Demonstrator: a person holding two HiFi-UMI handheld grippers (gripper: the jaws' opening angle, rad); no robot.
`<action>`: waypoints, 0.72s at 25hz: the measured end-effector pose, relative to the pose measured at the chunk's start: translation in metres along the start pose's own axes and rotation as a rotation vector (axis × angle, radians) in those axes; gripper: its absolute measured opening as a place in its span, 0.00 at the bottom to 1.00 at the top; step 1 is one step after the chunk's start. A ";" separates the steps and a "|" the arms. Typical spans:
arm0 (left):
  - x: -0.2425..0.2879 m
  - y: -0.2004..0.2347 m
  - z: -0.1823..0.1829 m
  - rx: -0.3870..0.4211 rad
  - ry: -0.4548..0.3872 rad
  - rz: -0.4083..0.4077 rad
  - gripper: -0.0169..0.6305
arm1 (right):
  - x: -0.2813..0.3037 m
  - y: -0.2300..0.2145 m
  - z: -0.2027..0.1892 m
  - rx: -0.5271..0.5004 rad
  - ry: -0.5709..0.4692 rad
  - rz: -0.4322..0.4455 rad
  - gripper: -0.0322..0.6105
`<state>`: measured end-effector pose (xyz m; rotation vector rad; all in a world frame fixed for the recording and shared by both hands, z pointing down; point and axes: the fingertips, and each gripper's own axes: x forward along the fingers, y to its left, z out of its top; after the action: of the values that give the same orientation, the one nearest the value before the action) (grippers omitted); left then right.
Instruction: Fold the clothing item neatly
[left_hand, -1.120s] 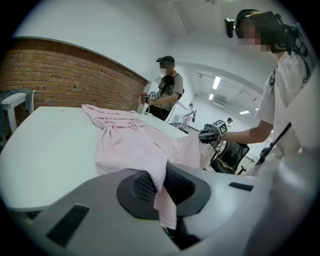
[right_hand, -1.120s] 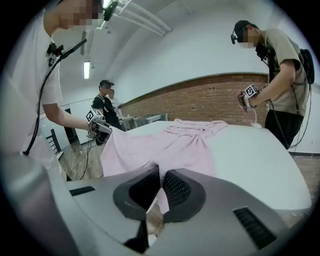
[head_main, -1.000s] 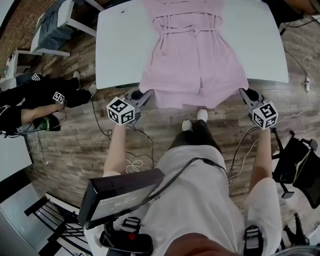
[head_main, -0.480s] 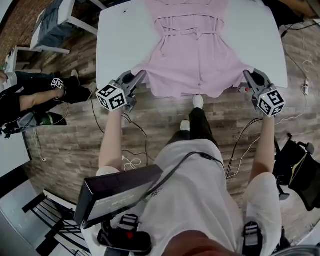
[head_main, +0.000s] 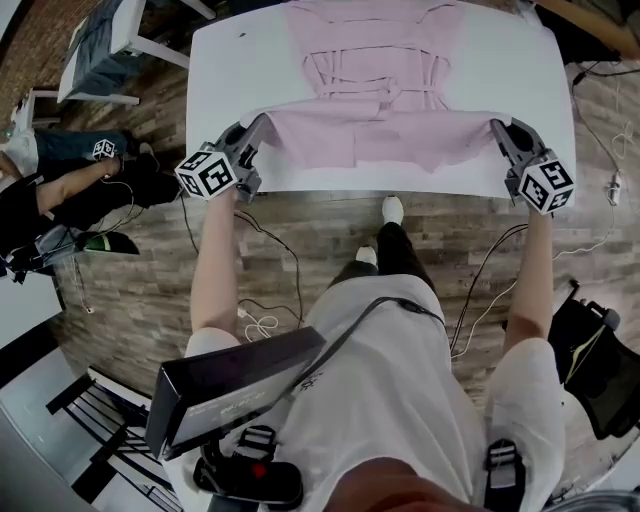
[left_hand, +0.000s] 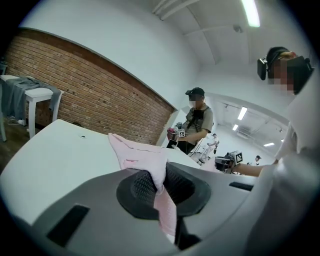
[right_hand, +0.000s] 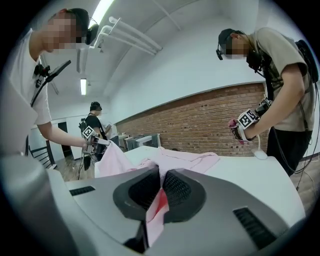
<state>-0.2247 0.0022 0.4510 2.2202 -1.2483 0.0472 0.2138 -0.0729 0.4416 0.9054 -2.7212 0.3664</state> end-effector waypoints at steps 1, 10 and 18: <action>0.008 0.009 0.003 -0.005 0.005 0.021 0.05 | 0.011 -0.008 0.000 0.002 0.010 0.005 0.06; 0.071 0.071 -0.002 -0.014 0.125 0.150 0.05 | 0.092 -0.065 -0.016 0.034 0.095 0.047 0.06; 0.098 0.110 -0.023 0.006 0.257 0.215 0.05 | 0.126 -0.097 -0.045 0.032 0.204 0.042 0.06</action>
<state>-0.2516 -0.1040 0.5520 2.0004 -1.3345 0.4071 0.1823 -0.2029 0.5380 0.7732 -2.5572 0.4833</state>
